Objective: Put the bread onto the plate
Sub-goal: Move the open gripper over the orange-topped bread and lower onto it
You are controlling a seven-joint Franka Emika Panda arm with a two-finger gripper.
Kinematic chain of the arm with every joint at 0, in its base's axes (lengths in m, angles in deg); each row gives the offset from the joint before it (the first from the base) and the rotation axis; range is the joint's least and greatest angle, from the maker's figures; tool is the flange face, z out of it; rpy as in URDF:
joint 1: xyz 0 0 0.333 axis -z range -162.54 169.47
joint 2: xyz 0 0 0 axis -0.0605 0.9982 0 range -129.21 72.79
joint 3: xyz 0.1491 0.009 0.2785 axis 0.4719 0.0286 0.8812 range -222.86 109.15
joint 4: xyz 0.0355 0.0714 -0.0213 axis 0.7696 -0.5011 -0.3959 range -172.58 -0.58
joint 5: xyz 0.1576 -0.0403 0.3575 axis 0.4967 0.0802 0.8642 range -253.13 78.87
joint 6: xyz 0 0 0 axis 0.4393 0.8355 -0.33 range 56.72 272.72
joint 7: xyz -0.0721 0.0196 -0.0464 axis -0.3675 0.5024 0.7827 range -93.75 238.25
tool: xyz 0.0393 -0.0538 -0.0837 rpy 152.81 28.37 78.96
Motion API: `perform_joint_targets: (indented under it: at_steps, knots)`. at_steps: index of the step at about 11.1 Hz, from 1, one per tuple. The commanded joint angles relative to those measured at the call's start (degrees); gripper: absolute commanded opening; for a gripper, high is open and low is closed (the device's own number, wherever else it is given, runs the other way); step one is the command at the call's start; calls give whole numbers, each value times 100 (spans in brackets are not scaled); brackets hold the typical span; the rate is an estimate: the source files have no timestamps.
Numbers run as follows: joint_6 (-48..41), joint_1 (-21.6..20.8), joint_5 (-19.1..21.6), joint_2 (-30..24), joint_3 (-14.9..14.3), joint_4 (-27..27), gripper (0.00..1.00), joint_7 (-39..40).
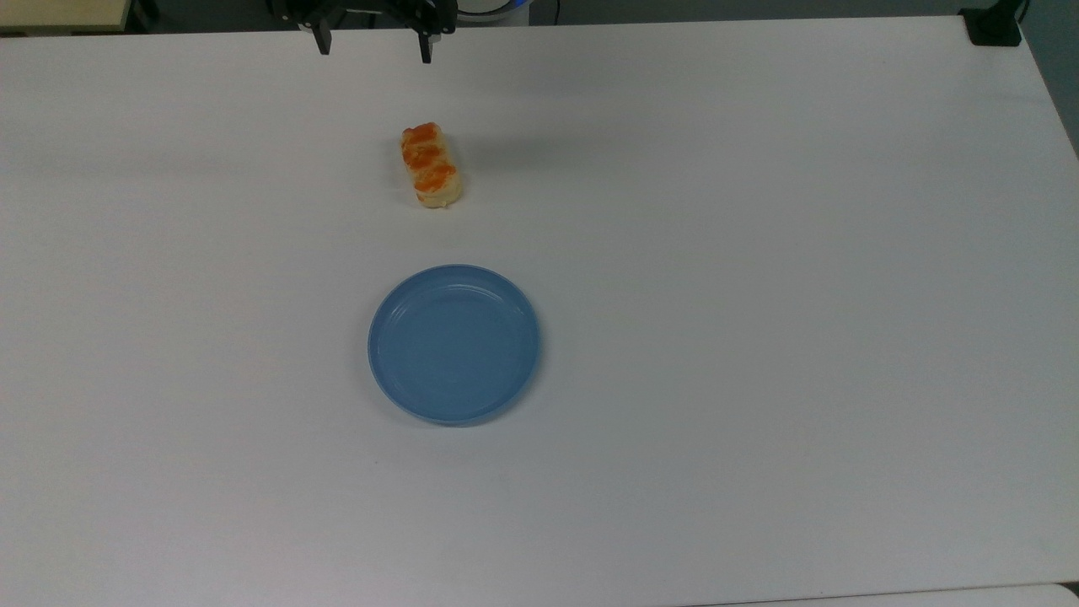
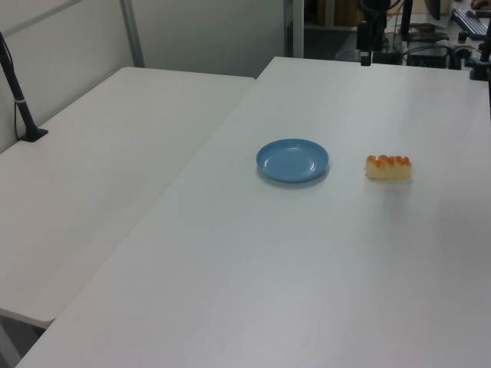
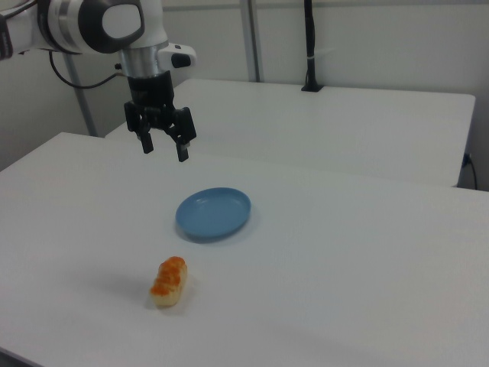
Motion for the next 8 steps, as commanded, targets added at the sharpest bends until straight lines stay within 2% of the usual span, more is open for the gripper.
perform_joint_targets:
  at_steps: [1,6,8]
  knots:
    - [-313,-5,115,76,-14,195,100,-82]
    - [-288,13,116,67,-14,187,100,93]
    - [-315,-13,107,-3,-66,135,100,741]
